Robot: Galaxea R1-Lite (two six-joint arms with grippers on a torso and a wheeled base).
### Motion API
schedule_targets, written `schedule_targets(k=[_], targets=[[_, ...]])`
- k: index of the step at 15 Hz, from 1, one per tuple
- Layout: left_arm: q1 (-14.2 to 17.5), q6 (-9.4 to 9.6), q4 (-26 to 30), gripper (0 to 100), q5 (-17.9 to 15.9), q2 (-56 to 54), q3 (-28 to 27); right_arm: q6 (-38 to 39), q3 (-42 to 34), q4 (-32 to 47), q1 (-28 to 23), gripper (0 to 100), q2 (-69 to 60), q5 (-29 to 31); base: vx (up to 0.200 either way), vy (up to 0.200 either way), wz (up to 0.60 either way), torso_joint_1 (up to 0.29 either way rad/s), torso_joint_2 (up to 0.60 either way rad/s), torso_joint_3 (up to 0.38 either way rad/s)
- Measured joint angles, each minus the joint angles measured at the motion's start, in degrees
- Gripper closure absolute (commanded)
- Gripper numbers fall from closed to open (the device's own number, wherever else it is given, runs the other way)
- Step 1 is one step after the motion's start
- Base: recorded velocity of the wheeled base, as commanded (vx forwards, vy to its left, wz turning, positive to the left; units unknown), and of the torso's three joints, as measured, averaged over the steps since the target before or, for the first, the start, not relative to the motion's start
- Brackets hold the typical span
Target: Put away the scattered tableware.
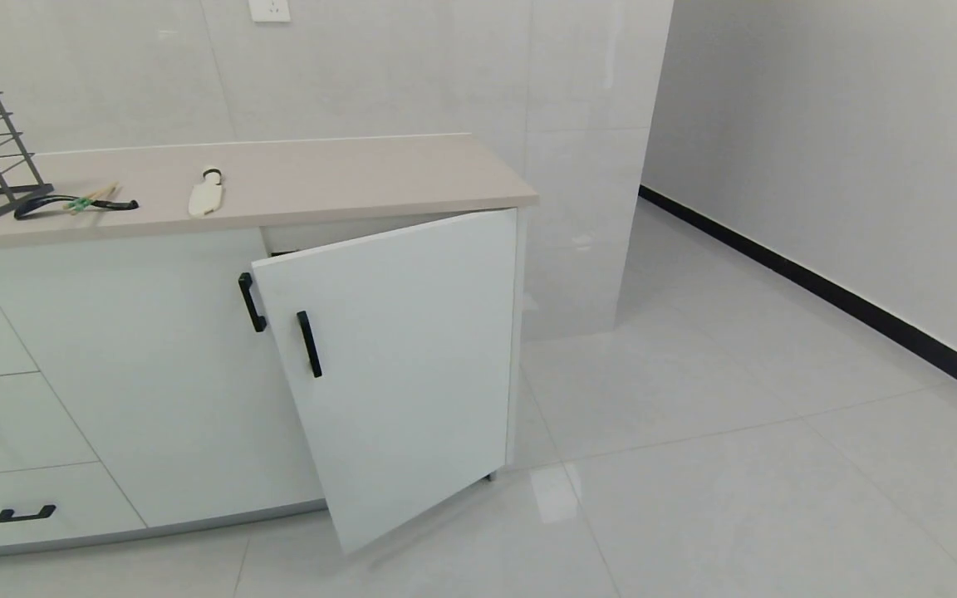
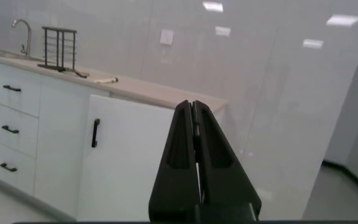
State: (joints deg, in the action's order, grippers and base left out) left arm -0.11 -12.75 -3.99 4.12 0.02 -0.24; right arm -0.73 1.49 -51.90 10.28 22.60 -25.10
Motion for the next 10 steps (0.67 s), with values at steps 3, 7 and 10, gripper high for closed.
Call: schedule_targets(k=[3,7,10], targets=[[0.01,-0.02,0.0,0,0.11,0.0,-0.02,-3.47,-0.91,29.76,-5.79,100,-14.14,-3.25,0.0,0.0,0.0,0.0,0.0,0.0],[0.0,-0.07,-0.04,0,2.57,0.0,0.04,-4.85,-0.8,51.82,-9.92,100,-20.98,-0.65,0.1,0.0,0.0,0.001,0.0,-0.002],[0.01,0.15,1.17,0,6.08,0.0,0.04,-4.06,0.11,52.47,-10.28,100,-22.33,1.38,0.2,0.133,0.0,0.001,0.0,0.002]])
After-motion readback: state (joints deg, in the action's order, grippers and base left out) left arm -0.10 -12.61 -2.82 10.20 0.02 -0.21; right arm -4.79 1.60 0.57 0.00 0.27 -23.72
